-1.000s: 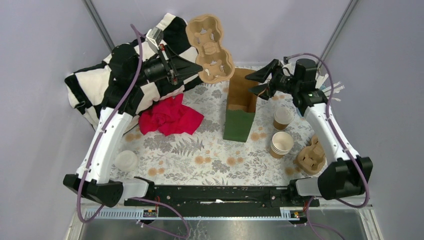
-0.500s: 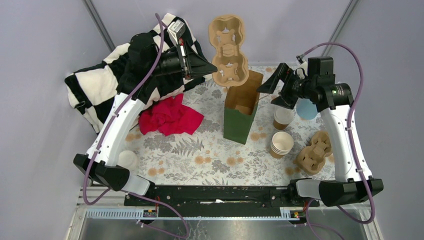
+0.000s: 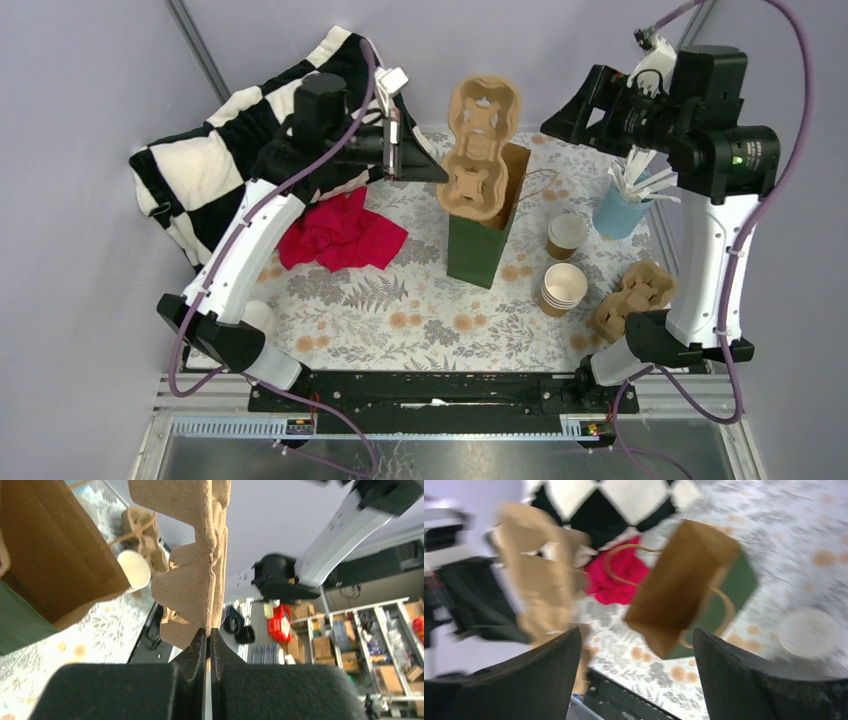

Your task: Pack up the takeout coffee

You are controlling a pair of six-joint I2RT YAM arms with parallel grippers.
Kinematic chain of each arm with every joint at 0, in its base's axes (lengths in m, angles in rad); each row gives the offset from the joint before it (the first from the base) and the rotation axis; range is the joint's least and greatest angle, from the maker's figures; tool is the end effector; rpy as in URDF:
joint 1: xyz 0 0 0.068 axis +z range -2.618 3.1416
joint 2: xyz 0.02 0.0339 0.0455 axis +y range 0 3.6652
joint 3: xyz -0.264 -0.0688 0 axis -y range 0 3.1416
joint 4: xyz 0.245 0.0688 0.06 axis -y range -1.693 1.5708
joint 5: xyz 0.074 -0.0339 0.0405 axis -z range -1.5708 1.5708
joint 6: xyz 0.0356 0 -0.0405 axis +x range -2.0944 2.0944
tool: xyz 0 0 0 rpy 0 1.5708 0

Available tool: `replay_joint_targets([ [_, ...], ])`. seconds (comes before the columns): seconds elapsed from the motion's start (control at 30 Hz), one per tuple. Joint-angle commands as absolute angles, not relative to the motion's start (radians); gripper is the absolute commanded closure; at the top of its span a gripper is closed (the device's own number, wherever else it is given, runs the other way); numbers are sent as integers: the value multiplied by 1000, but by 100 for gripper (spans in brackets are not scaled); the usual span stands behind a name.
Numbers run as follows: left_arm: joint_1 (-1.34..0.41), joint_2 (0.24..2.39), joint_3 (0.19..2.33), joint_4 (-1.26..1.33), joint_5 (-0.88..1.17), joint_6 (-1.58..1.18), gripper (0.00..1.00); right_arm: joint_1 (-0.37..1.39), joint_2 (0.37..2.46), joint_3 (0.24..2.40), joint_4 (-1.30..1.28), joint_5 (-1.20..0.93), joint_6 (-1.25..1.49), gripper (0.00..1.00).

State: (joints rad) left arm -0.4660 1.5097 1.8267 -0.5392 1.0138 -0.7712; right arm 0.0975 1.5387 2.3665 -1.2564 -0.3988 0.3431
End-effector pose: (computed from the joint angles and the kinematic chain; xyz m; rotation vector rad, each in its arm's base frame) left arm 0.2620 -0.1656 0.4899 0.5401 1.9892 -1.7255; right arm 0.2278 0.0362 0.5540 -0.0128 2.0282 0.6790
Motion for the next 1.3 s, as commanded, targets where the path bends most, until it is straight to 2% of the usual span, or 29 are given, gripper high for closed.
replay_joint_targets([
  [0.0,-544,1480,1813,-653,1007,-555,100,102,1619,2450,-1176,-779,319,20],
  [0.07,-572,1473,1803,-679,1003,-521,100,103,1600,2356,-1016,-858,384,29],
  [0.23,-595,1459,1789,-761,990,-446,100,102,1470,2053,-616,-999,543,37],
  [0.37,-608,1437,1746,-771,988,-435,100,100,1451,1958,-601,-1066,533,52],
  [0.43,-617,1432,1739,-795,977,-419,100,102,1434,1923,-608,-1071,518,53],
  [0.6,-622,1419,1712,-810,968,-408,100,101,1375,1774,-423,-1161,636,55],
  [1.0,-621,1407,1718,-831,952,-397,100,102,1330,1667,-398,-1195,648,75],
  [1.13,-621,1405,1714,-831,953,-394,100,102,1330,1654,-408,-1189,640,67],
  [1.27,-621,1402,1710,-831,949,-393,100,101,1330,1648,-417,-1185,640,69],
])
